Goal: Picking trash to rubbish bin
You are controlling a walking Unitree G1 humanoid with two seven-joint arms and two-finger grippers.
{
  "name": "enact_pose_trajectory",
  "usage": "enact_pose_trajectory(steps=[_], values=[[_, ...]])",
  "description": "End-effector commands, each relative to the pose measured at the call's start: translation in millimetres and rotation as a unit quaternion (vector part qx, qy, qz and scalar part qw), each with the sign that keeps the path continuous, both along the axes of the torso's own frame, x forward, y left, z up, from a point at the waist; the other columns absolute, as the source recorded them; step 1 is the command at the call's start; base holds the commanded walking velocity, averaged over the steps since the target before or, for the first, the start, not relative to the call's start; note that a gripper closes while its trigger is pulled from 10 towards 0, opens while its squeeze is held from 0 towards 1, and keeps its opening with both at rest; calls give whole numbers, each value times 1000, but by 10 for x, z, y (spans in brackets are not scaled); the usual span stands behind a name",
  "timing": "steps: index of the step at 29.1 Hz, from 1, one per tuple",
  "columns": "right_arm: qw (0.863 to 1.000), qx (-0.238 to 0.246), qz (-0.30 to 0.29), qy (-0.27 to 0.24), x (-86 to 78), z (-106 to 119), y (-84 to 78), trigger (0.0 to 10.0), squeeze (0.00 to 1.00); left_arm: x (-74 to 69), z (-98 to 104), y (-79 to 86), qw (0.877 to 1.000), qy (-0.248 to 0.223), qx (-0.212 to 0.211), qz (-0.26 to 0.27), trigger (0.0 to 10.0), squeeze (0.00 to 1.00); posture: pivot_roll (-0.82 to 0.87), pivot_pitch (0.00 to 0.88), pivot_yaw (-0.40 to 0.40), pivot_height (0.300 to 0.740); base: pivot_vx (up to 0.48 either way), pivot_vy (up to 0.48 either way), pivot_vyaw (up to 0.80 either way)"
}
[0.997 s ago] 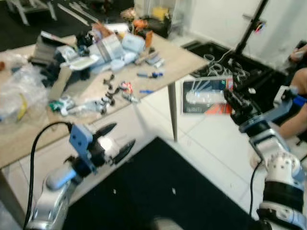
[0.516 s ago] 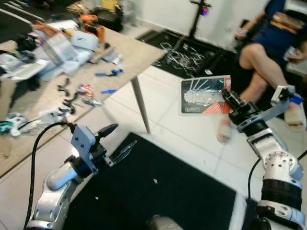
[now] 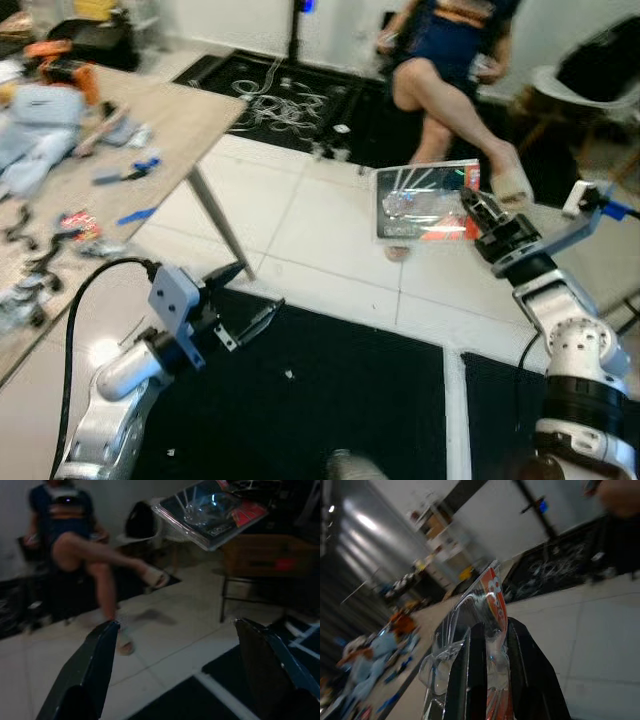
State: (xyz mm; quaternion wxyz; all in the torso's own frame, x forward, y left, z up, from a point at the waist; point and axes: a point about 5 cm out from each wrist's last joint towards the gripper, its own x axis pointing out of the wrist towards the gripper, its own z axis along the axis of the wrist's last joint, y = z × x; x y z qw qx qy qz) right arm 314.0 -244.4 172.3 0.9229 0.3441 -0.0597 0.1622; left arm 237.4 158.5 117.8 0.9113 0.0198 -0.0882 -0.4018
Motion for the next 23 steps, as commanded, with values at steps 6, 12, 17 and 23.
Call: enact_pose_trajectory(steps=[6,12,17,23], values=[[1000,-8,-1,-3,-11,9,-10,10000,0,-30,15,-33,1000,-7,-22,-18,10000,0,-92,0,-38,740,0,0,-772],[1000,-10,3,-5,-14,12,5,10000,0,-79,57,-92,995,-2,-90,-48,10000,0,-92,0,-38,740,0,0,-771],[1000,-12,8,-6,-15,19,14,10000,0,-134,52,-157,986,12,-150,-74,10000,0,-94,0,-34,740,0,0,-771],[1000,-13,10,-7,-15,22,18,10000,0,-190,3,-178,982,21,-168,-83,10000,0,-94,0,-34,740,0,0,-769]])
